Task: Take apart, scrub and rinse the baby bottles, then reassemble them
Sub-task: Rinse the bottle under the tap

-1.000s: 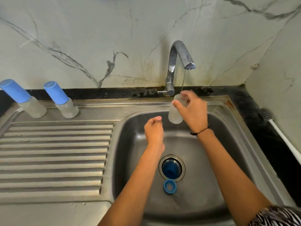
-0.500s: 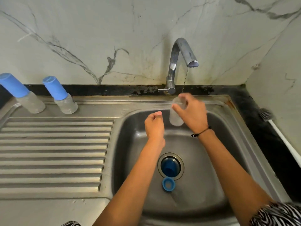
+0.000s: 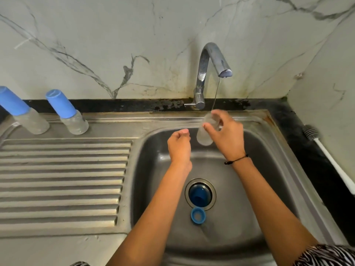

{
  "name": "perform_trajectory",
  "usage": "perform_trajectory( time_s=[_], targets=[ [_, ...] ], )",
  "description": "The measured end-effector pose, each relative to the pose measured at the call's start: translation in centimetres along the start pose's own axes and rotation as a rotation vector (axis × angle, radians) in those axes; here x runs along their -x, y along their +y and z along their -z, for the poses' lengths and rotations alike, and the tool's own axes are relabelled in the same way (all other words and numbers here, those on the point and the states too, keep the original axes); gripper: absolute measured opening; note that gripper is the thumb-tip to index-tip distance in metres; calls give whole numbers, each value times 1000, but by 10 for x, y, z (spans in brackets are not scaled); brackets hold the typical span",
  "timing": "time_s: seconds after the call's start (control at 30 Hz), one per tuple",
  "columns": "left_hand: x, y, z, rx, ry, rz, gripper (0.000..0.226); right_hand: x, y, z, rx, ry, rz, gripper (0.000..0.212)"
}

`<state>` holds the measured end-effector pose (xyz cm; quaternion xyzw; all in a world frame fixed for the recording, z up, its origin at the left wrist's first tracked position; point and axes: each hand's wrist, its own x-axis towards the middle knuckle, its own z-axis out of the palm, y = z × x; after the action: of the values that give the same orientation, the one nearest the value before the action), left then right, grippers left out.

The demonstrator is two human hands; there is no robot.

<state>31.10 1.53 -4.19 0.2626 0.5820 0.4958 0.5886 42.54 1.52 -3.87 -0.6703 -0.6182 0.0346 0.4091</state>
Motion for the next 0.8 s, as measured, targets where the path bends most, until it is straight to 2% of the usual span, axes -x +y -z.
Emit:
perform_trajectory(
  time_s=[0.03,0.13,0.27,0.37,0.4,0.5,0.53,0.6,0.67,0.73,0.8],
  targets=[
    [0,0,0,-4,1,-1,17,-1,0,0,-11,23,9,40],
    [1,-3,0,9,15,20,19,-4,3,-4,50,-175,-48,42],
    [1,-2,1,8,-1,13,17,-13,0,3,-33,41,33,39],
    [0,-5,2,14,10,30,19,-16,0,0,46,-166,-12,43],
    [0,-5,1,18,2,32,20,-16,0,0,50,-156,-2,43],
    [-1,-4,0,7,-15,21,19,-17,-4,5,-9,45,74,38],
    [-1,-5,0,1,-9,26,20,-17,-3,4,-12,15,47,38],
    [-1,-7,2,-8,19,54,20,-17,3,-1,-103,-142,-137,37],
    [-1,-8,4,0,39,64,17,-16,8,-2,-325,-119,-346,31],
    [-1,-10,6,1,49,43,17,-15,5,3,-685,-91,-630,18],
    [-1,-9,5,14,53,17,16,-12,5,4,-1084,-146,-941,14]
  ],
)
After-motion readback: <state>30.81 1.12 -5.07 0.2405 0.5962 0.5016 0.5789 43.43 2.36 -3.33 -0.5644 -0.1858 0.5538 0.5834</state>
